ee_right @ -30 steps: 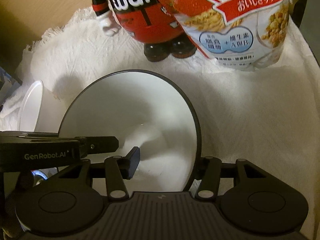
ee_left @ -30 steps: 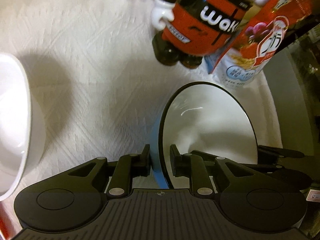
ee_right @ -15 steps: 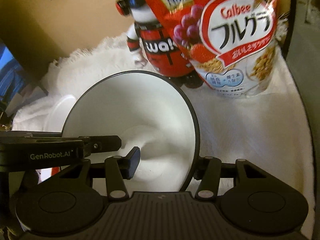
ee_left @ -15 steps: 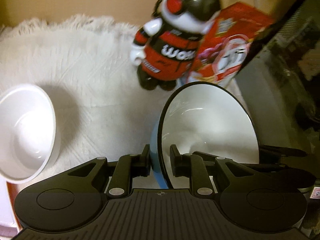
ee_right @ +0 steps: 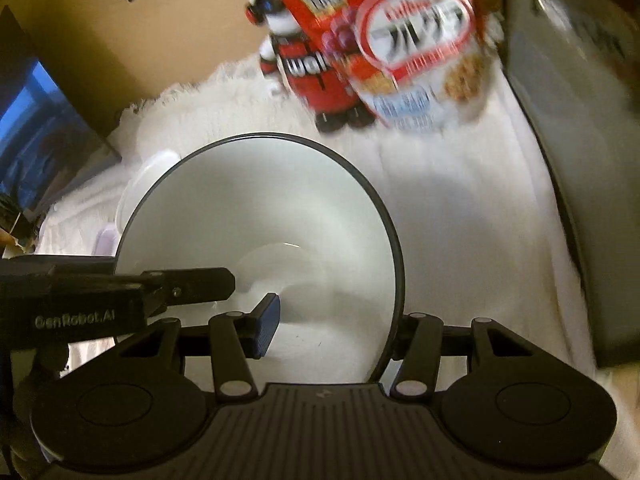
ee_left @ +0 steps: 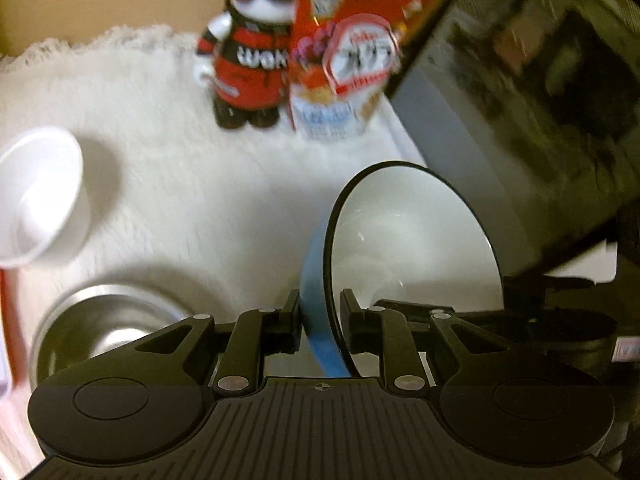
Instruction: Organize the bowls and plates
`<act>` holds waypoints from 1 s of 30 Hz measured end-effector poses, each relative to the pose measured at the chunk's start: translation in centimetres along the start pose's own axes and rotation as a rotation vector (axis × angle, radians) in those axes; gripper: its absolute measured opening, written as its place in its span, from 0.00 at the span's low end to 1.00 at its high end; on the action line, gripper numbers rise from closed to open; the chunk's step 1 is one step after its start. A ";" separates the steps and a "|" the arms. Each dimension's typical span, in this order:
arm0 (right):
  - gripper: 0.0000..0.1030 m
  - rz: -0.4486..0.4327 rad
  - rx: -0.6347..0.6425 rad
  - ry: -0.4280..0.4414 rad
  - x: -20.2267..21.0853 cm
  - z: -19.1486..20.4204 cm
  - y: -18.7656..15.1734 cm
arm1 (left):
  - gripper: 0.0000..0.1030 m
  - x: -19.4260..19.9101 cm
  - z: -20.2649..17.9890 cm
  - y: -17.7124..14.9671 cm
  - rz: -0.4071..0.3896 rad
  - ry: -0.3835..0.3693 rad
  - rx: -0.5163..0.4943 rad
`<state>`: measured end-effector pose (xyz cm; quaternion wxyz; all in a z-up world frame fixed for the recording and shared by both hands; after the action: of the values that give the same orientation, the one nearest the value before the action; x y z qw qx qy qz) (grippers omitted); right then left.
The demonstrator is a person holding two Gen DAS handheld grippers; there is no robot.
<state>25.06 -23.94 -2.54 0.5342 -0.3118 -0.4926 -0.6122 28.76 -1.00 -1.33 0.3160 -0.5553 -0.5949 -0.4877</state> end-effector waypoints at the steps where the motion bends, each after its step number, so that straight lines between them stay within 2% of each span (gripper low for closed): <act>1: 0.51 0.008 -0.003 -0.006 -0.3 -0.1 -0.6 | 0.21 -0.6 -0.2 -0.7 0.017 0.011 -0.008; 6: 0.51 0.075 -0.048 0.002 -2.8 -0.9 -2.9 | 0.21 -3.0 -0.3 -2.7 0.090 0.049 -0.022; 10: 0.51 0.093 -0.060 0.001 -4.1 -1.3 -3.8 | 0.20 -4.5 0.0 -3.5 0.129 0.076 -0.029; 16: 0.51 0.059 -0.032 -0.040 -3.9 -1.1 -3.5 | 0.20 -4.6 -0.2 -3.5 0.113 0.109 -0.051; 22: 0.51 0.060 -0.014 -0.061 -4.2 -1.0 -2.8 | 0.20 -3.9 0.5 -3.1 0.119 0.084 -0.029; 25: 0.51 0.057 -0.013 -0.060 -4.2 -1.1 -2.7 | 0.19 -3.0 0.6 -3.1 0.088 0.113 -0.018; 30: 0.50 0.051 -0.032 -0.029 -4.0 -1.8 -2.3 | 0.19 -2.5 1.1 -2.7 0.081 0.089 0.001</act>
<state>24.08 -24.40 -7.34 0.5372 -0.3416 -0.4826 -0.6015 26.77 -0.57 -4.63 0.3620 -0.5565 -0.5575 -0.4985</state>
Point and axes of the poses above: each gripper's, at about its wrist camera, not at the fingertips, and x roughly against the way its jaws point, z to its left, y to its top, the point moved 1 cm from there along -x, roughly the way its jaws point, and after that the axes turned 14 degrees about z, right-handed, at the moved point
